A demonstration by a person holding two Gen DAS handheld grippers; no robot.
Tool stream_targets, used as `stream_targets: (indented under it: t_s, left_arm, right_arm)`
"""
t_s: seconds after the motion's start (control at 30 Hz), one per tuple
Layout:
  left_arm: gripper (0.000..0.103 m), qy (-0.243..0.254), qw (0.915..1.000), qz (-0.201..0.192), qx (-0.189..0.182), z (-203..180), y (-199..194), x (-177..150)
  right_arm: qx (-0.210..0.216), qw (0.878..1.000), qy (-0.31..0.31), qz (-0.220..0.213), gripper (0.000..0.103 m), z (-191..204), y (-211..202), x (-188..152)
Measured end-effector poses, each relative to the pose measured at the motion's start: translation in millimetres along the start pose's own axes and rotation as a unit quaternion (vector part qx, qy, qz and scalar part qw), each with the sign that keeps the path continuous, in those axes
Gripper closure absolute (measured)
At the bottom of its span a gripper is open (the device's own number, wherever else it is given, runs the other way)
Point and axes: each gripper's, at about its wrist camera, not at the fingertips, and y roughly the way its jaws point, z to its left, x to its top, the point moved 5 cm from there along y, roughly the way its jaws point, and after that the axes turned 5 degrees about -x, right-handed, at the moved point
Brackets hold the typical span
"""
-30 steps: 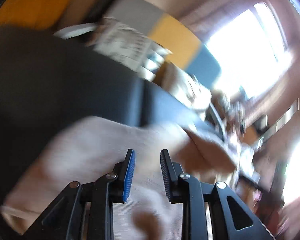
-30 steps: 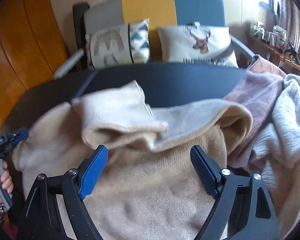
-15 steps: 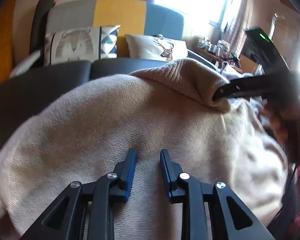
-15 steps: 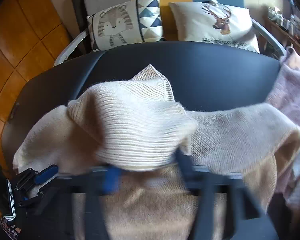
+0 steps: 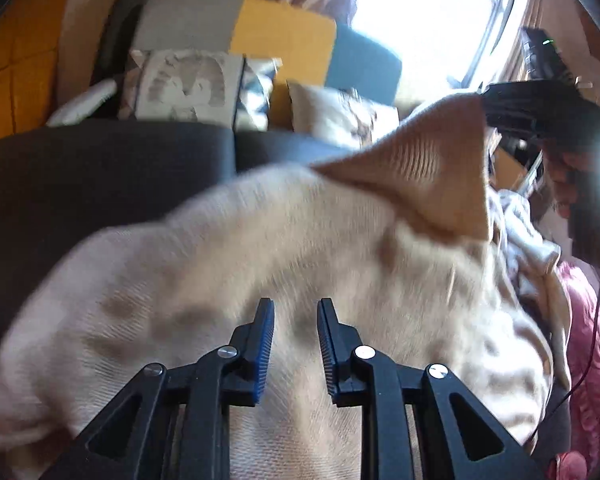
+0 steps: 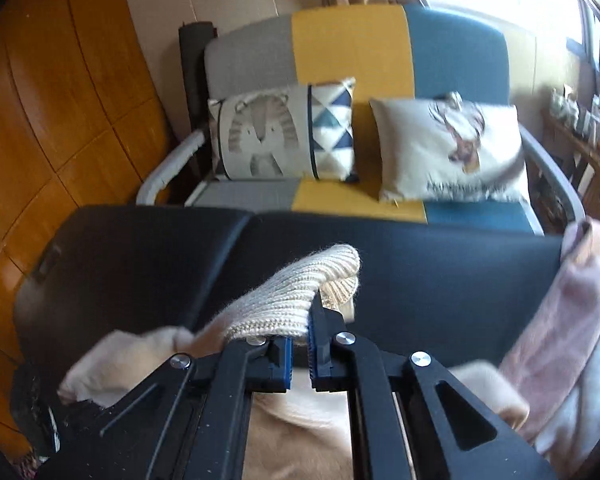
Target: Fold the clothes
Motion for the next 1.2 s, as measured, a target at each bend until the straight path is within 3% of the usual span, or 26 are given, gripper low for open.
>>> stream_targets:
  t_s: [0.2,0.3,0.57,0.7,0.8,0.83,0.93,0.97,1.1,1.2]
  left_arm:
    - [0.081,-0.074,0.9955,-0.055,0.022,34,-21,19]
    - [0.081,-0.109,0.9924,-0.052,0.022,49,-20,19]
    - [0.080,-0.125,0.9906,-0.049,0.026,55,-16,2]
    - [0.080,-0.118,0.9924,-0.027,0.022,49,-4,-14]
    - [0.080,-0.087,0.9955,-0.012,0.037,44,8,-22]
    - [0.080,-0.074,0.9961,-0.016,0.044,42,8,-24]
    - [0.080,-0.055,0.9967,-0.012,0.058,36,9,-25]
    - [0.080,-0.057,0.9965,-0.009,0.060,35,9,-25]
    - [0.080,-0.074,0.9954,-0.025,0.055,21,-1,-18]
    - [0.080,-0.055,0.9965,-0.045,0.044,-5,-6,-10]
  right_arm:
    - [-0.008,0.998,0.044,-0.039,0.098,-8,6,37]
    - [-0.018,0.997,0.052,-0.051,0.098,-14,12,55]
    - [-0.059,0.996,0.053,-0.042,0.098,-36,56,72]
    - [-0.069,0.994,0.077,0.031,0.094,-47,107,48]
    - [-0.094,0.990,0.052,0.086,0.076,-49,134,17]
    - [-0.104,0.988,0.039,0.103,0.076,-50,141,6]
    - [-0.129,0.988,0.008,0.084,0.070,-68,124,-12]
    - [-0.139,0.988,0.011,0.071,0.064,-80,110,-12]
    - [-0.134,0.991,0.022,0.013,0.054,-92,44,-38]
    - [-0.113,0.993,-0.010,0.030,0.049,-76,14,-85]
